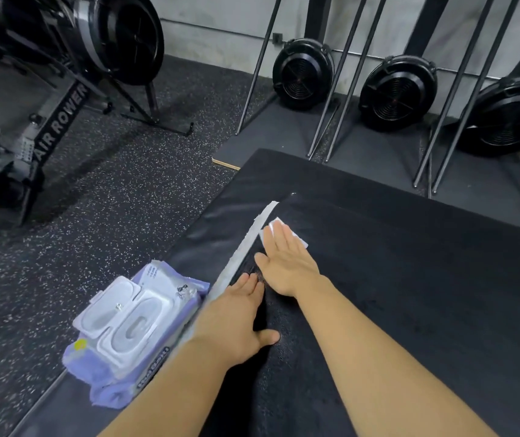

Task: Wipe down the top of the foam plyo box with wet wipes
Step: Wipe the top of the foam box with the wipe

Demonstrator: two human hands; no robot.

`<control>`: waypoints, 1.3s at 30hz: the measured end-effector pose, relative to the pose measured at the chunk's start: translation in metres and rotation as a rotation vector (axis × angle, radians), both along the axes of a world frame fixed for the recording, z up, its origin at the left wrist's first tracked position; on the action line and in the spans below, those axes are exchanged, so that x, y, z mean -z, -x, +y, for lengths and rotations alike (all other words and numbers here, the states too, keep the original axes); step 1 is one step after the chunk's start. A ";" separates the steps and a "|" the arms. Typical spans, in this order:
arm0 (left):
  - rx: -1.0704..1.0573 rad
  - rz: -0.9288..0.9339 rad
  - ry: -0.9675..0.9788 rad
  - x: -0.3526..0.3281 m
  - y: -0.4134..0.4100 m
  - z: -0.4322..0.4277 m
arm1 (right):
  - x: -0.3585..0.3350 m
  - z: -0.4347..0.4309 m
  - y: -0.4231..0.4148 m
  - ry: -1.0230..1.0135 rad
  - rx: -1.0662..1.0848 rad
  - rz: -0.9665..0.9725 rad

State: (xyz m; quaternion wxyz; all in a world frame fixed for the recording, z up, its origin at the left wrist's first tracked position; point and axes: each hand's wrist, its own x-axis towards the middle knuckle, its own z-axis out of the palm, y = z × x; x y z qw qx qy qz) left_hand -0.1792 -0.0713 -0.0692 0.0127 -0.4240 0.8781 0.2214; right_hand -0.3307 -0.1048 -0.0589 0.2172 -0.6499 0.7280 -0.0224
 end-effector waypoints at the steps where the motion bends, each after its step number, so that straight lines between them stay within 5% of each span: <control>1: -0.002 -0.009 0.001 -0.001 0.001 0.000 | 0.000 0.007 0.007 0.014 0.015 -0.002; 9: 0.028 -0.052 0.007 -0.007 0.001 0.001 | -0.003 0.060 0.063 -0.092 0.260 0.023; 15: 0.038 -0.032 0.031 -0.005 -0.001 0.003 | 0.005 0.014 0.015 -0.094 0.482 0.048; 25: 0.062 -0.078 0.095 -0.001 0.000 -0.004 | 0.004 -0.033 0.012 0.014 0.070 0.033; 39: 0.163 -0.146 0.057 -0.017 0.022 -0.025 | 0.001 0.024 0.088 -0.073 0.328 0.052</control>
